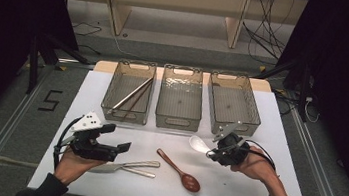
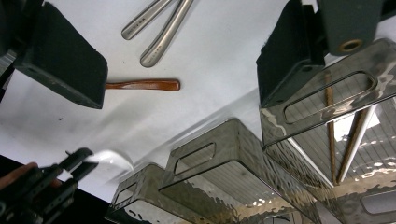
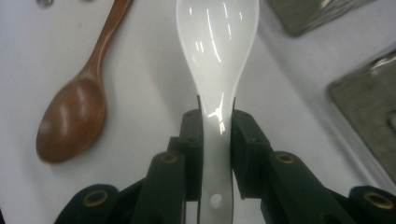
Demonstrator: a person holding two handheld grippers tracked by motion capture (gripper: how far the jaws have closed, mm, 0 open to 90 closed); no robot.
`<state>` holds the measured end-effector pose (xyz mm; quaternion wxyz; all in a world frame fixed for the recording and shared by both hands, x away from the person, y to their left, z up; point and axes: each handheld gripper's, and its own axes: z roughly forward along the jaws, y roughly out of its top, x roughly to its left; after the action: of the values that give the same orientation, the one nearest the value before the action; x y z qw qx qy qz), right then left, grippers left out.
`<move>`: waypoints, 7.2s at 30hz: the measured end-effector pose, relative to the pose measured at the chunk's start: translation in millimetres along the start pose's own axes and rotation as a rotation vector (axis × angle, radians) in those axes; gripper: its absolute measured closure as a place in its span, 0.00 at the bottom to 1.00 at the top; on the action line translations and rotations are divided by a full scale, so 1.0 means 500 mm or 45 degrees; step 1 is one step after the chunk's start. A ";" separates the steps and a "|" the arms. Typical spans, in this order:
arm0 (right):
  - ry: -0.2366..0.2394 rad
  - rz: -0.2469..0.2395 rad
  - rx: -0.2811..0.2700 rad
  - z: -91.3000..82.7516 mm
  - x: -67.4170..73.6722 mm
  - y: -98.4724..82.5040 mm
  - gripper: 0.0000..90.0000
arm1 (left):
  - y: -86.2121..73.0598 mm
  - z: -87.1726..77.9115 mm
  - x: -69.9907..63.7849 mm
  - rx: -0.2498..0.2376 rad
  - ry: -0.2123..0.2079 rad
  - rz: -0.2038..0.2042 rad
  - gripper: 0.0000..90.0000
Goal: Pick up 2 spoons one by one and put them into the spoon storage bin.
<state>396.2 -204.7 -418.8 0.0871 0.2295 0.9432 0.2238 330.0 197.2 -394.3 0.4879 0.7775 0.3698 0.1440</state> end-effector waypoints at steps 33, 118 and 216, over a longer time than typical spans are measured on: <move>-0.123 0.269 -0.142 -0.035 -0.105 0.182 0.85 | -0.002 -0.002 0.005 -0.016 -0.007 -0.022 0.17; 0.001 0.222 -0.126 -0.017 0.013 0.190 0.38 | -0.007 -0.007 0.013 -0.030 0.001 -0.062 0.17; 0.086 0.047 0.160 0.101 0.108 0.113 0.91 | -0.007 -0.007 0.009 -0.013 -0.004 -0.033 0.17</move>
<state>384.4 -114.9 -440.8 0.0363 0.2443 0.9534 0.1732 329.5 203.7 -396.4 0.4942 0.7704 0.3783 0.1382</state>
